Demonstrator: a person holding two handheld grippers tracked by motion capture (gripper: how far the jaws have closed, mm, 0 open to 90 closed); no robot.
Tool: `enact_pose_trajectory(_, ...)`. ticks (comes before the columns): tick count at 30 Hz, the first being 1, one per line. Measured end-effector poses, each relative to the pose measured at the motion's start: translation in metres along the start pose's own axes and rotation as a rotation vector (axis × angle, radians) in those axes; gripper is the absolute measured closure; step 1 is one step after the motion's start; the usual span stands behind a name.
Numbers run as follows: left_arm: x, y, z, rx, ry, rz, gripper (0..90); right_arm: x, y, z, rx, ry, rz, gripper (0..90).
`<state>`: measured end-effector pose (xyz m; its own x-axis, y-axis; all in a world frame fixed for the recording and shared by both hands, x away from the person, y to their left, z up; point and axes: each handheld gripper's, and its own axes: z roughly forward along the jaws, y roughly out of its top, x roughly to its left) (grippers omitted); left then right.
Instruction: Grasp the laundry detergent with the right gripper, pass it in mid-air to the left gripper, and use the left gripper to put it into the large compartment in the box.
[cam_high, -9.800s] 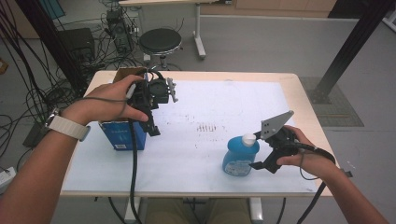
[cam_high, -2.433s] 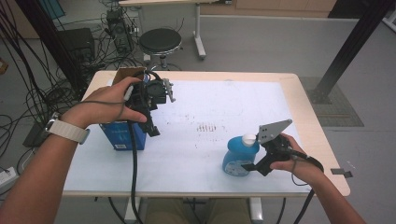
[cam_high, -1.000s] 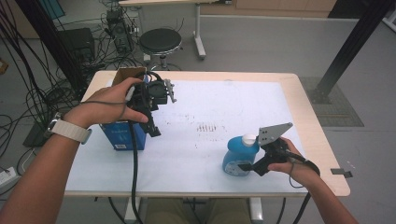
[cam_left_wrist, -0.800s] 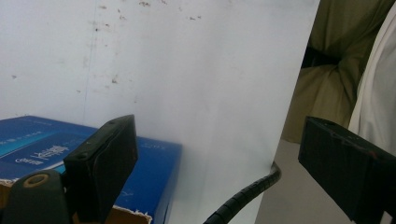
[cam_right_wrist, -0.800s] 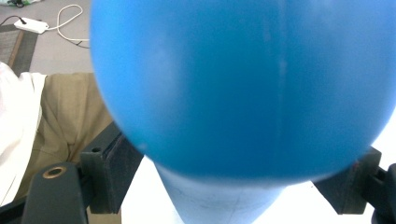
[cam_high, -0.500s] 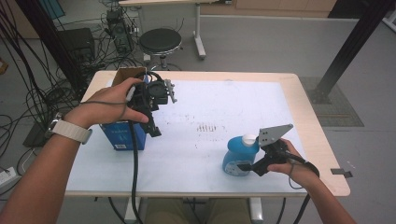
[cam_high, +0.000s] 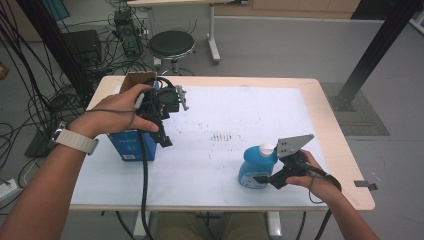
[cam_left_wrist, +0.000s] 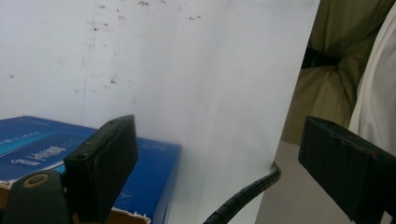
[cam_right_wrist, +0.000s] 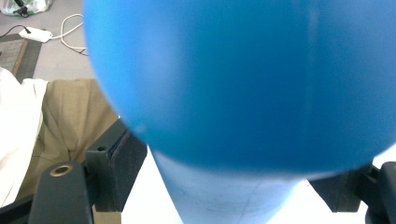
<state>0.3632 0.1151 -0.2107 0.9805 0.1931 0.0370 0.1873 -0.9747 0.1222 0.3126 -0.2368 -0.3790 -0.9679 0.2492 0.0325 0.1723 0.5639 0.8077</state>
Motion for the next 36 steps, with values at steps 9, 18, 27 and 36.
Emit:
enact_pose_trajectory(9,0.0004,0.0006,0.0000,0.005,0.001,0.004,12.4,0.0006,-0.0013,0.0006,-0.008,-0.001,-0.004,22.5)
enact_pose_trajectory(18,0.0002,0.0019,0.0006,0.004,0.001,0.001,12.4,0.0008,-0.0029,0.0004,-0.018,0.002,-0.004,24.6)
enact_pose_trajectory(27,0.0001,0.0012,0.0014,0.001,0.000,0.000,12.4,0.0007,-0.0040,0.0004,-0.024,0.004,-0.003,25.7)
enact_pose_trajectory(36,0.0006,0.0000,0.0013,-0.004,0.001,-0.004,12.4,0.0007,-0.0052,0.0017,-0.027,0.005,-0.003,26.9)
